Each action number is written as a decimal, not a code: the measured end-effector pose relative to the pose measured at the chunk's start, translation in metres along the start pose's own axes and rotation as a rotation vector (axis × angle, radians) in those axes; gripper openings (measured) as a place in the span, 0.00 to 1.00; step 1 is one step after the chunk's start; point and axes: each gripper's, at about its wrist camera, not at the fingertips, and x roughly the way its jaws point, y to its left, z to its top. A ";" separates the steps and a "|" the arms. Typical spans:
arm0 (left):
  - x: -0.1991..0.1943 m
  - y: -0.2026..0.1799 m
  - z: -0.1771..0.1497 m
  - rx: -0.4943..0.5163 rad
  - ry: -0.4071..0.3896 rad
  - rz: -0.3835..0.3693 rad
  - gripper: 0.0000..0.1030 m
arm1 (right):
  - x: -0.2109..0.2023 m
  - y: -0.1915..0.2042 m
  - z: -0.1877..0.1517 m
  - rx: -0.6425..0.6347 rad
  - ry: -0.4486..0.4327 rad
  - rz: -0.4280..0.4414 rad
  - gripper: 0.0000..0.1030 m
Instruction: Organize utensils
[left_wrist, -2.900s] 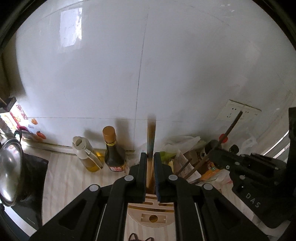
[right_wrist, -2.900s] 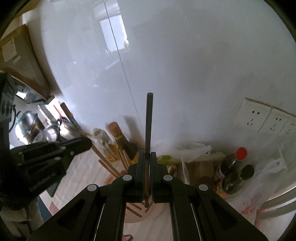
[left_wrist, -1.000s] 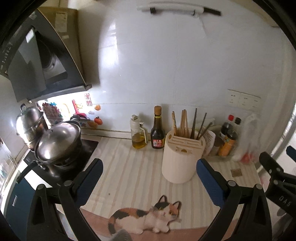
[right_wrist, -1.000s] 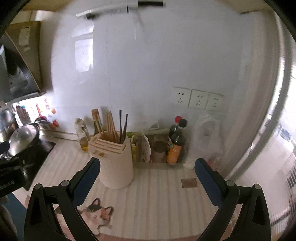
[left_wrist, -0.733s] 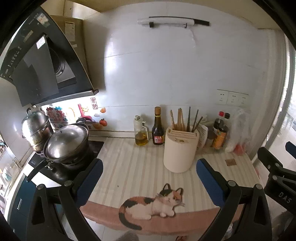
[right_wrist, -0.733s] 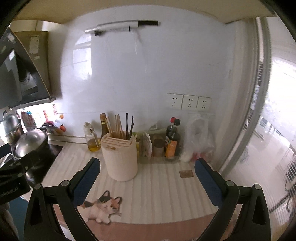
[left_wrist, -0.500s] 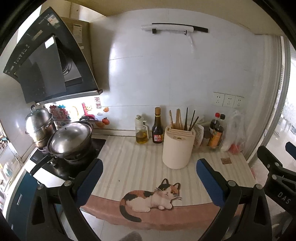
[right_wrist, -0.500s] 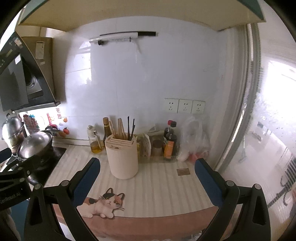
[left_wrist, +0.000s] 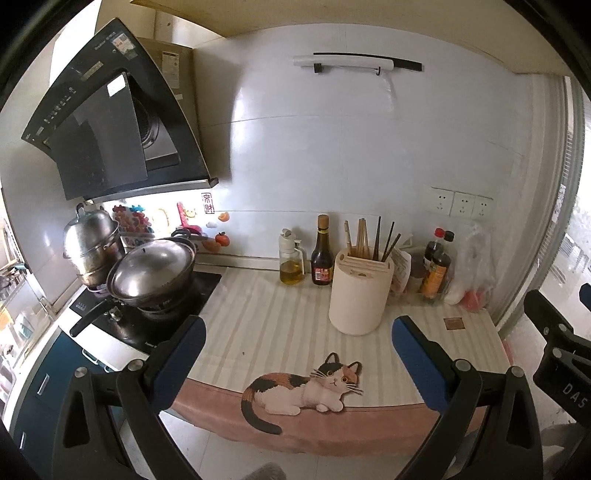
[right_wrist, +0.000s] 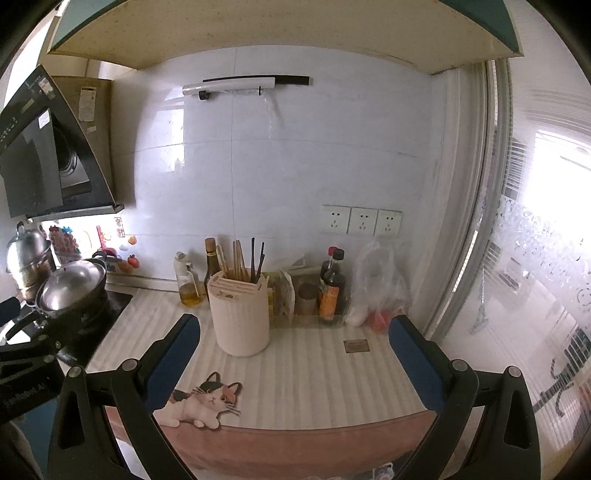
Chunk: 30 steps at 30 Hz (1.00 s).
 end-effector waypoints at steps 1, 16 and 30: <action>0.000 0.000 0.000 -0.001 0.000 0.003 1.00 | 0.001 0.000 0.000 0.002 -0.001 0.004 1.00; -0.001 -0.003 0.000 0.013 -0.001 0.005 1.00 | 0.006 -0.007 -0.003 0.000 0.013 0.022 1.00; 0.001 -0.007 0.002 0.019 0.006 -0.009 1.00 | 0.012 -0.002 -0.004 -0.004 0.027 0.030 1.00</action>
